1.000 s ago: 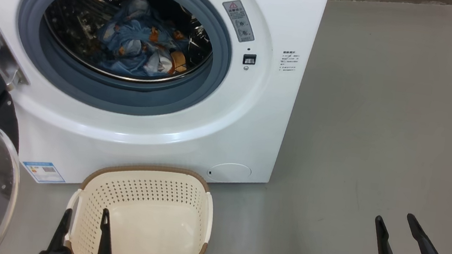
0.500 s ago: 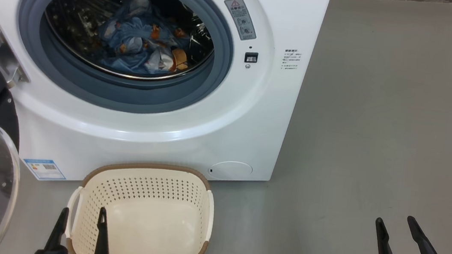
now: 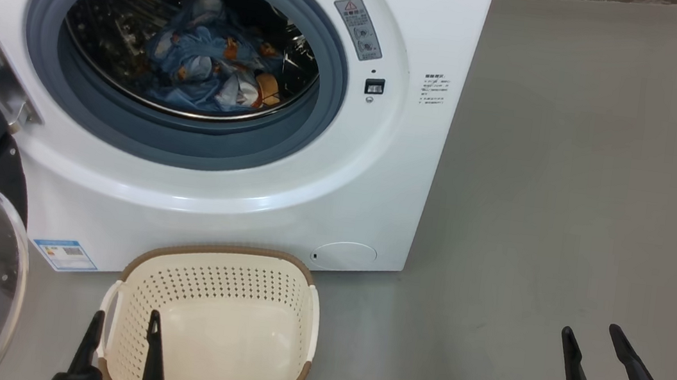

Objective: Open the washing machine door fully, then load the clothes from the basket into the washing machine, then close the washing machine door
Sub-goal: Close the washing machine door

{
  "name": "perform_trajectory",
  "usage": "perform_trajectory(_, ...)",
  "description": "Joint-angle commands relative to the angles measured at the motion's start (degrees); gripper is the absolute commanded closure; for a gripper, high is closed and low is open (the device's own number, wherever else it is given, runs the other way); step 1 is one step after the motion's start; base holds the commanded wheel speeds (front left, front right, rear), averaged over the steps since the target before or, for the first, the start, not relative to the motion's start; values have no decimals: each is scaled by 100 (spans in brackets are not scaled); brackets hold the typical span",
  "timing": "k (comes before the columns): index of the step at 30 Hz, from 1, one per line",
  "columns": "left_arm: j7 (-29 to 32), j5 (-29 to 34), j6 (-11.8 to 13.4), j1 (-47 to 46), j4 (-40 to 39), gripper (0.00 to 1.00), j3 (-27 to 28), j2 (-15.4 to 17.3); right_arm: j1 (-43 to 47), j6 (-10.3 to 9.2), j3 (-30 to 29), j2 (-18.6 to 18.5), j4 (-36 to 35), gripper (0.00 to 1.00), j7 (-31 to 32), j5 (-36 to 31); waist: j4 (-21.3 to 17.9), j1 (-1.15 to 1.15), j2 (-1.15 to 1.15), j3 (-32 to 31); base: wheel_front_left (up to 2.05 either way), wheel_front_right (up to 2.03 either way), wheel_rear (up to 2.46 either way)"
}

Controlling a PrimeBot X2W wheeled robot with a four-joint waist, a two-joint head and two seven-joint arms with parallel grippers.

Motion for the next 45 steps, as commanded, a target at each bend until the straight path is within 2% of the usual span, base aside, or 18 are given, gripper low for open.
perform_trajectory(1, -36, -53, 15, -237, -105, 0, 164, 51, -116, 9, 103, -92, -122, 0, -28, -44, -3, 0, 0, 4, 0, 0, 0)
perform_trajectory(7, -36, -85, 147, -254, -111, 0, 201, 51, -117, 9, 86, -116, -129, 0, -28, -38, 5, 0, 0, 24, -25, 28, -3)
perform_trajectory(28, -36, 7, 193, -278, -133, 0, 172, 51, -166, 9, 118, -127, -135, 0, -28, -13, 26, 0, 0, 86, -146, 146, 0)
perform_trajectory(45, -36, 41, 164, -267, -102, 0, 159, 51, -139, 9, 101, -129, -171, 0, -28, -55, 166, 0, 0, 35, -12, 12, 0)
